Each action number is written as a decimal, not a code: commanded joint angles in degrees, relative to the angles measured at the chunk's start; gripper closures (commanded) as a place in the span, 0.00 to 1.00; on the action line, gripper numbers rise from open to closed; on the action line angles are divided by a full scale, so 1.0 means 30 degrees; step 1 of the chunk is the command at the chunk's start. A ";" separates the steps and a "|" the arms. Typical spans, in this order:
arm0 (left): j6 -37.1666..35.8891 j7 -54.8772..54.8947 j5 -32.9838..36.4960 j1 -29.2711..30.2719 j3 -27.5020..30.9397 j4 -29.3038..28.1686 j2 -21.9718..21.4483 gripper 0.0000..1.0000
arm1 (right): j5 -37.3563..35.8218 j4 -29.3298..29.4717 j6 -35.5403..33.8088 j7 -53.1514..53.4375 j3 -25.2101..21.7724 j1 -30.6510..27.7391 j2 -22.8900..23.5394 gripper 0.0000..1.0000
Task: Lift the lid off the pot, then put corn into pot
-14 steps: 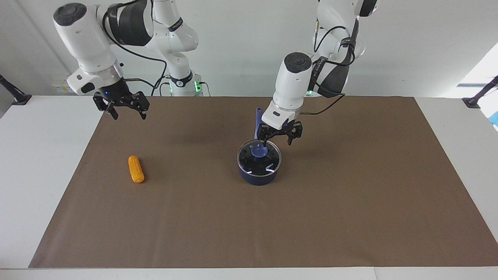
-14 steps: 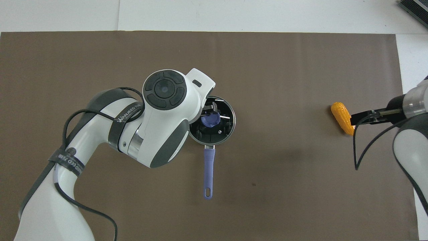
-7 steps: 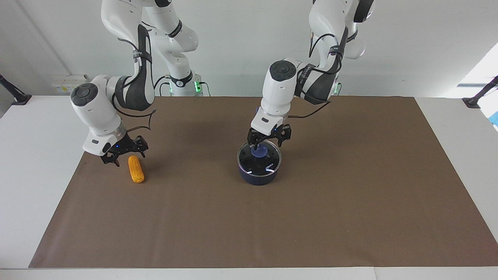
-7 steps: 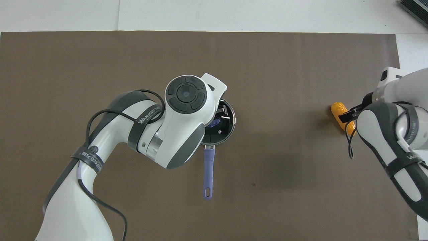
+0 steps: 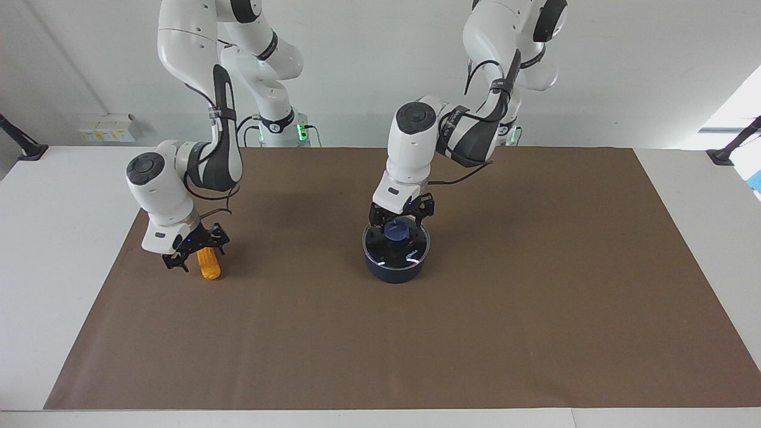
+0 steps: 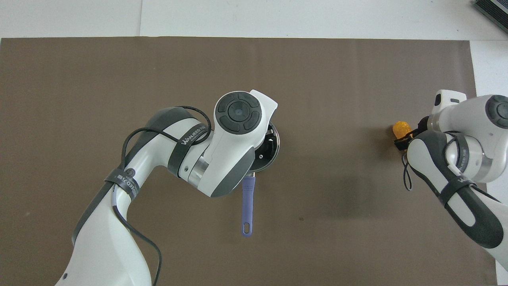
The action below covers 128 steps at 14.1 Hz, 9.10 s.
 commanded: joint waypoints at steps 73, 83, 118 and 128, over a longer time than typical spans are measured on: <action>0.5180 1.9384 0.0371 1.5454 0.0609 -1.2500 -0.6343 0.75 | -0.0897 0.9091 -0.4360 2.5247 0.4169 1.0337 0.4547 1.00; 0.3254 1.9211 0.0371 1.3907 0.0433 -1.0017 -0.6021 0.00 | -0.1131 0.8647 -0.3764 2.5276 0.4111 1.0456 0.4285 0.00; -1.1254 1.8039 0.0137 1.1617 0.0784 -0.1105 -0.9156 0.00 | -0.0253 1.0846 -1.7388 1.5146 0.0511 0.2282 -0.7959 0.00; -1.1721 1.8068 0.0166 1.1559 0.0755 -0.0082 -0.8775 0.00 | -0.0253 0.9967 -1.9118 1.4760 0.0361 0.2282 -0.8548 0.00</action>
